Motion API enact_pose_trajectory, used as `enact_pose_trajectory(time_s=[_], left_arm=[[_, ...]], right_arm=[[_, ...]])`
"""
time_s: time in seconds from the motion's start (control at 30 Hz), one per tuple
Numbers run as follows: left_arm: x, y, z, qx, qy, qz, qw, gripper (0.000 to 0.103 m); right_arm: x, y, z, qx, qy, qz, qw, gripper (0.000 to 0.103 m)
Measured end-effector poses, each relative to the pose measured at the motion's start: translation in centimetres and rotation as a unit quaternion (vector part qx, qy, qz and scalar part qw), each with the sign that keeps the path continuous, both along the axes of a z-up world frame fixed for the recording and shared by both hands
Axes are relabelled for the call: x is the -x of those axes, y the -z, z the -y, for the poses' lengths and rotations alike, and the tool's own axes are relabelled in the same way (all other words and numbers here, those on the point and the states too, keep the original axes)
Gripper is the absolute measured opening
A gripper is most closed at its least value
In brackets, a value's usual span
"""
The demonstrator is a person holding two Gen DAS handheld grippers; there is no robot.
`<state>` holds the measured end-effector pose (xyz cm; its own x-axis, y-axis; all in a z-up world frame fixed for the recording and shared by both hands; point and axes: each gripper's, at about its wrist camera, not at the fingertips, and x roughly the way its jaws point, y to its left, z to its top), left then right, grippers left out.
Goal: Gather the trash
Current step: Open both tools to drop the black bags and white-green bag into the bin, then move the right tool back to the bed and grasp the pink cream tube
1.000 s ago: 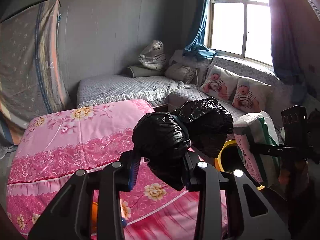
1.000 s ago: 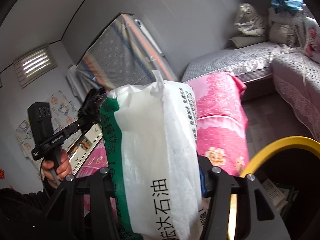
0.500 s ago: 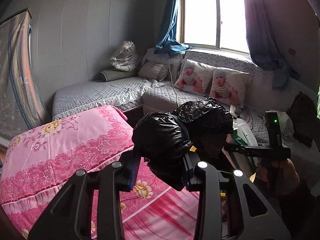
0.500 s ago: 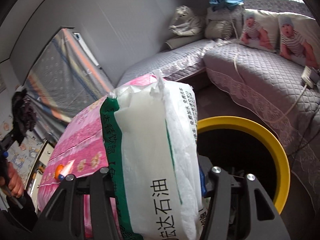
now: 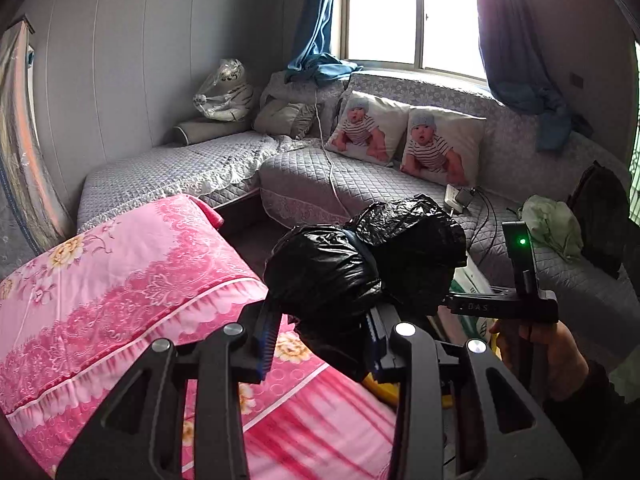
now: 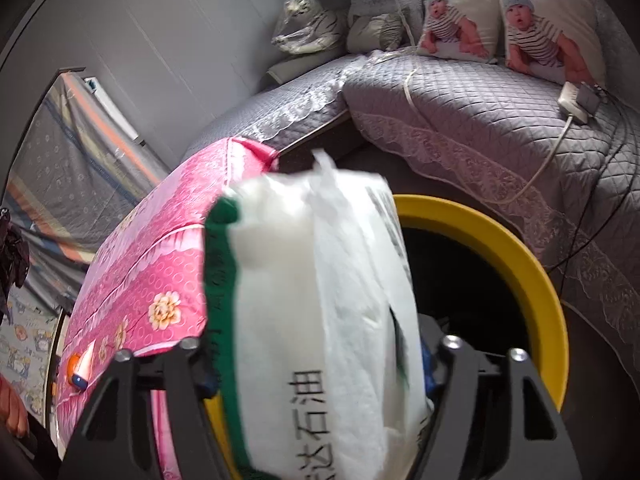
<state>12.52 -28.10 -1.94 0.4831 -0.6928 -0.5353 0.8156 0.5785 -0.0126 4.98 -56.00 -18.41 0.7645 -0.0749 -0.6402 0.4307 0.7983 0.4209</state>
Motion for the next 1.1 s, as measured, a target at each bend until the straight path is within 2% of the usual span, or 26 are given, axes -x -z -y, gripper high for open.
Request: enact_pose_trajectory(time_s=[0.2, 0.37, 0.47, 0.5, 0.53, 0.57, 0.63, 0.73, 0.83, 1.1], left_arm=[[1.3, 1.6, 4.8, -0.013, 0.032, 0.013, 0.9993, 0.033], [2.7, 3.7, 9.3, -0.020, 0.067, 0.013, 0.9975, 0.036], [2.7, 4.5, 10.0, -0.007, 0.062, -0.010, 0.9980, 0.053], [2.7, 4.5, 9.8, -0.001, 0.058, -0.012, 0.9983, 0.064], [2.9, 4.2, 9.2, 0.008, 0.047, -0.008, 0.9989, 0.079], [3.1, 3.9, 8.6, 0.015, 0.035, 0.000, 0.9993, 0.085], [3.9, 2.7, 7.0, 0.037, 0.019, 0.018, 0.9990, 0.090], [5.4, 0.5, 4.8, 0.060, 0.003, 0.055, 0.9967, 0.093], [6.8, -2.0, 2.4, 0.079, -0.014, 0.080, 0.9936, 0.094], [7.0, -5.3, -3.9, 0.112, -0.058, 0.089, 0.9880, 0.094]], right_arm=[[4.5, -1.5, 2.2, 0.028, 0.083, 0.026, 0.996, 0.079], [10.6, -3.7, 3.9, 0.048, 0.162, 0.065, 0.984, 0.083], [13.4, -4.9, 4.3, 0.064, 0.195, 0.085, 0.975, 0.085], [14.3, -5.3, 4.4, 0.072, 0.205, 0.093, 0.972, 0.086], [15.1, -5.6, 4.4, 0.081, 0.214, 0.098, 0.969, 0.087], [15.6, -5.8, 4.4, 0.088, 0.219, 0.103, 0.966, 0.089], [16.4, -6.0, 4.5, 0.101, 0.228, 0.111, 0.962, 0.089], [16.6, -5.9, 4.6, 0.101, 0.225, 0.121, 0.961, 0.089], [15.9, -6.0, 4.1, 0.090, 0.200, 0.136, 0.966, 0.089], [10.1, -8.5, -1.0, 0.113, 0.085, 0.149, 0.979, 0.089]])
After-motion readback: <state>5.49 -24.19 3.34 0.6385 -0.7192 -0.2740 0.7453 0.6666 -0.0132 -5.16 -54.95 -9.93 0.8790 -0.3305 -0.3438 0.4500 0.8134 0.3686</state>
